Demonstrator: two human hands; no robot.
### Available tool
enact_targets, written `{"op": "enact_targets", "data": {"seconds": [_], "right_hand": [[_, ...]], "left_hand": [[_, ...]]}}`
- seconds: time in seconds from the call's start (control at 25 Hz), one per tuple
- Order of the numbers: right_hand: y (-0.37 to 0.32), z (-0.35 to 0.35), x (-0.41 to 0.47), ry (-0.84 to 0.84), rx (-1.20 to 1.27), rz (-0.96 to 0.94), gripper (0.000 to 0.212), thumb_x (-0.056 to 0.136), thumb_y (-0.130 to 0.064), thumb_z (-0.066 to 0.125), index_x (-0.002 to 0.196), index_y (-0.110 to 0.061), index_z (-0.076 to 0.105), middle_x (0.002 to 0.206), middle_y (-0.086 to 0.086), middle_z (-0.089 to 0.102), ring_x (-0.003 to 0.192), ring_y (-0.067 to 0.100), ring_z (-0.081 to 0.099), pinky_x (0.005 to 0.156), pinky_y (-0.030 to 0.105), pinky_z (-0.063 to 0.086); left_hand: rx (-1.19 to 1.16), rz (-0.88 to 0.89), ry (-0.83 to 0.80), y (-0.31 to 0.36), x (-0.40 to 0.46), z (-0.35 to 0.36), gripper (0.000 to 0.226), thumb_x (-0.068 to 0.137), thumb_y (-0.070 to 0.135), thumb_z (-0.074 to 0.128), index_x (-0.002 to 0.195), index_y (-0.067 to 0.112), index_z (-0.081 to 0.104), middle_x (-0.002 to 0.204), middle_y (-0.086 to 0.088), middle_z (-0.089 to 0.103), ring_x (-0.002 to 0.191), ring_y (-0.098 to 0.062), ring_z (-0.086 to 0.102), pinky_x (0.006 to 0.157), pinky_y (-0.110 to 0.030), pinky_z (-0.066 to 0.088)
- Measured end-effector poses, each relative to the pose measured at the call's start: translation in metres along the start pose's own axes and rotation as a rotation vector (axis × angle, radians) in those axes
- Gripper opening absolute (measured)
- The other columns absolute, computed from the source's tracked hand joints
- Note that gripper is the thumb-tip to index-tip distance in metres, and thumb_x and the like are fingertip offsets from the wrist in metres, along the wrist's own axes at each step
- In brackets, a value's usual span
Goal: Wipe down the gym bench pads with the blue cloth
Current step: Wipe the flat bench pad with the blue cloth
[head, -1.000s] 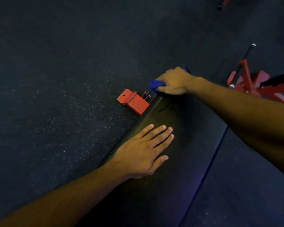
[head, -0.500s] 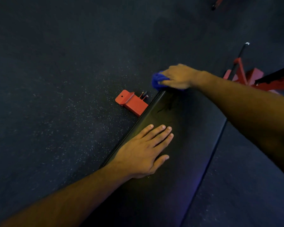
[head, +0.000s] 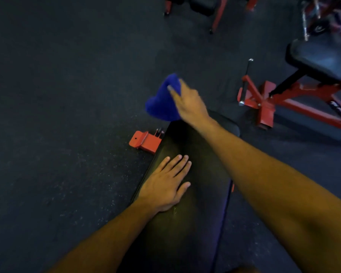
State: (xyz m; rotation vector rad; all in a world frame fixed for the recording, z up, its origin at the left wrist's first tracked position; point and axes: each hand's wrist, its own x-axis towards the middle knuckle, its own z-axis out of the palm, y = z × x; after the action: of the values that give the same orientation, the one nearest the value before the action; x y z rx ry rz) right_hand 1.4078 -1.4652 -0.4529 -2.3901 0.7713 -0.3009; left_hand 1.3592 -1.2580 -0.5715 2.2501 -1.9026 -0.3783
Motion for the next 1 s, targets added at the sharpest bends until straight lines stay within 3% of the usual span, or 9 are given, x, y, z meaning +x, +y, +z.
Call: {"op": "enact_targets", "data": {"seconds": [0.12,0.2,0.32,0.44,0.56,0.68,0.76,0.92,1.0], "right_hand": [[0.051,-0.067,-0.024,0.361,0.048,0.079,0.041,0.101,-0.046,0.043,0.128,-0.017,0.051,0.115,0.019,0.067,0.105,0.040,0.064,0.085,0.041,0.051],[0.092,-0.086,-0.041,0.421,0.005,0.060,0.035,0.102,-0.040,0.044,0.121,-0.012,0.052,0.112,0.016,0.067,0.102,0.037,0.063,0.079,0.031,0.044],[0.147,-0.058,-0.066,0.094,-0.251,0.114,0.046,0.101,-0.039,0.048,0.136,-0.009,0.050,0.132,0.020,0.056,0.118,0.039,0.054,0.098,0.040,0.041],[0.178,-0.033,-0.088,-0.077,-0.688,-0.034,0.063,0.092,-0.062,0.050,0.146,-0.030,0.046,0.155,0.015,0.036,0.140,0.039,0.030,0.114,0.051,0.024],[0.199,-0.037,-0.062,-0.157,-0.573,-0.070,0.072,0.084,-0.075,0.042,0.144,-0.037,0.045,0.159,0.011,0.025,0.148,0.040,0.016,0.113,0.066,0.022],[0.212,-0.038,-0.034,-0.162,-0.705,-0.221,0.075,0.084,-0.078,0.028,0.152,-0.049,0.019,0.165,0.007,0.012,0.134,0.041,0.035,0.098,0.058,0.041],[0.199,-0.021,-0.009,-0.157,-0.787,-0.306,0.070,0.086,-0.072,0.025,0.152,-0.053,0.011,0.164,0.006,0.018,0.127,0.041,0.039,0.092,0.055,0.039],[0.135,0.025,0.034,-0.261,-0.759,-0.394,0.064,0.089,-0.063,0.030,0.151,-0.051,0.021,0.162,0.001,0.024,0.138,0.038,0.029,0.102,0.056,0.030],[0.141,0.011,0.025,-0.301,-0.738,-0.378,0.064,0.093,-0.057,0.040,0.153,-0.047,0.021,0.164,-0.002,0.021,0.144,0.035,0.023,0.109,0.055,0.027]], "left_hand": [[0.038,-0.010,-0.007,0.002,-0.002,0.000,0.068,0.106,0.058,0.013,0.165,0.025,0.007,0.173,0.005,0.003,0.157,-0.011,-0.009,0.128,-0.036,-0.006],[0.046,-0.019,0.001,0.003,-0.001,0.001,0.069,0.105,0.059,0.010,0.165,0.025,0.005,0.173,0.005,0.000,0.157,-0.010,-0.011,0.126,-0.035,-0.010],[0.061,-0.009,-0.008,0.003,0.002,0.003,0.070,0.104,0.059,0.009,0.165,0.025,0.003,0.172,0.006,-0.003,0.158,-0.013,-0.009,0.127,-0.037,-0.009],[0.080,0.037,-0.043,-0.005,0.008,-0.008,0.073,0.103,0.063,0.011,0.165,0.024,0.009,0.172,0.004,0.006,0.159,-0.017,0.006,0.126,-0.038,0.004],[0.104,0.137,-0.049,-0.020,0.022,-0.013,0.073,0.104,0.065,0.019,0.163,0.023,0.023,0.169,0.003,0.022,0.154,-0.019,0.025,0.125,-0.045,0.019],[0.120,0.177,-0.027,-0.026,0.025,-0.006,0.072,0.105,0.064,0.022,0.164,0.022,0.021,0.170,0.003,0.018,0.158,-0.015,0.013,0.126,-0.051,0.007],[0.120,0.197,-0.028,-0.028,0.026,-0.003,0.072,0.105,0.063,0.021,0.164,0.022,0.018,0.171,0.003,0.014,0.159,-0.014,0.007,0.126,-0.050,0.005],[0.094,0.194,-0.060,-0.030,0.026,-0.007,0.071,0.106,0.062,0.016,0.165,0.024,0.012,0.172,0.006,0.007,0.159,-0.011,-0.002,0.127,-0.048,0.000],[0.085,0.196,-0.082,-0.028,0.026,-0.008,0.071,0.105,0.064,0.011,0.165,0.026,0.006,0.172,0.009,-0.001,0.157,-0.008,-0.010,0.127,-0.047,-0.002]]}}
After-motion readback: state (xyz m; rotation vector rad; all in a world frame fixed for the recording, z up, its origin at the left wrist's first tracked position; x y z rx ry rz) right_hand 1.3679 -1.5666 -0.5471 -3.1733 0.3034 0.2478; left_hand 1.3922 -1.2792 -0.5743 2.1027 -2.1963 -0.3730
